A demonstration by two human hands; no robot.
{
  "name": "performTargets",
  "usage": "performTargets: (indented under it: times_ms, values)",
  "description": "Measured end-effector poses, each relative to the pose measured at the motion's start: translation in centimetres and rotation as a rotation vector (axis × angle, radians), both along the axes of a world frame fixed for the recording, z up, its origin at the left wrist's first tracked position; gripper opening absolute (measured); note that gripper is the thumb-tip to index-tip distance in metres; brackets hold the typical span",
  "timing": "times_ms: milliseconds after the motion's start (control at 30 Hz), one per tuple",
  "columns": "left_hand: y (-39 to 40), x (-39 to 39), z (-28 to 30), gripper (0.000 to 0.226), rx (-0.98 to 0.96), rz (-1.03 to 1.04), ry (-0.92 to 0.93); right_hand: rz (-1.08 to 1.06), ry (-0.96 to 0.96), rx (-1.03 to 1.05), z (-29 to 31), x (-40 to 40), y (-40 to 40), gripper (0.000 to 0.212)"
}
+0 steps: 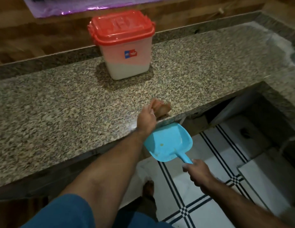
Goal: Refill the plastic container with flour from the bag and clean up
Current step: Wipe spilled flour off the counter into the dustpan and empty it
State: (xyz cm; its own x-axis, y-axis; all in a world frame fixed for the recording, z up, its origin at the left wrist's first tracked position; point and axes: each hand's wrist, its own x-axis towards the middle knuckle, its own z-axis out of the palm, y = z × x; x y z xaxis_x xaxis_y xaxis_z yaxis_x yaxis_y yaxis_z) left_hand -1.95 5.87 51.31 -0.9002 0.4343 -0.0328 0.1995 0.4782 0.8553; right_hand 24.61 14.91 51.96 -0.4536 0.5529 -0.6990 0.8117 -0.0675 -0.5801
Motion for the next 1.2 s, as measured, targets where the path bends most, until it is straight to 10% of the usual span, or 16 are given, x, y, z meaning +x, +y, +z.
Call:
performTargets:
  times_ms: [167,400,700,933,1067,1200]
  values:
    - [-3.9,-5.6,1.9,0.045,-0.333,0.353,0.083,-0.043,-0.031,0.02,0.0,0.3,4.8,0.013]
    - [7.5,0.3,3.3,0.048,-0.092,-0.109,-0.134,0.053,-0.077,-0.067,0.5,-0.8,8.7,0.012]
    - [16.5,-9.8,3.8,0.031,-0.357,0.257,-0.013,0.056,-0.093,-0.021,0.8,-0.2,17.4,0.016]
    - [24.8,-0.2,6.6,0.031,-0.25,-0.455,0.083,0.071,-0.095,-0.066,-0.1,0.6,26.2,0.017]
    - [26.5,-4.6,6.7,0.042,0.077,0.026,0.005,0.116,-0.08,-0.079,-0.6,0.7,31.5,0.014]
    - [28.7,-21.2,-11.2,0.056,0.059,0.326,-0.1,0.112,-0.076,-0.078,-1.2,1.0,36.0,0.012]
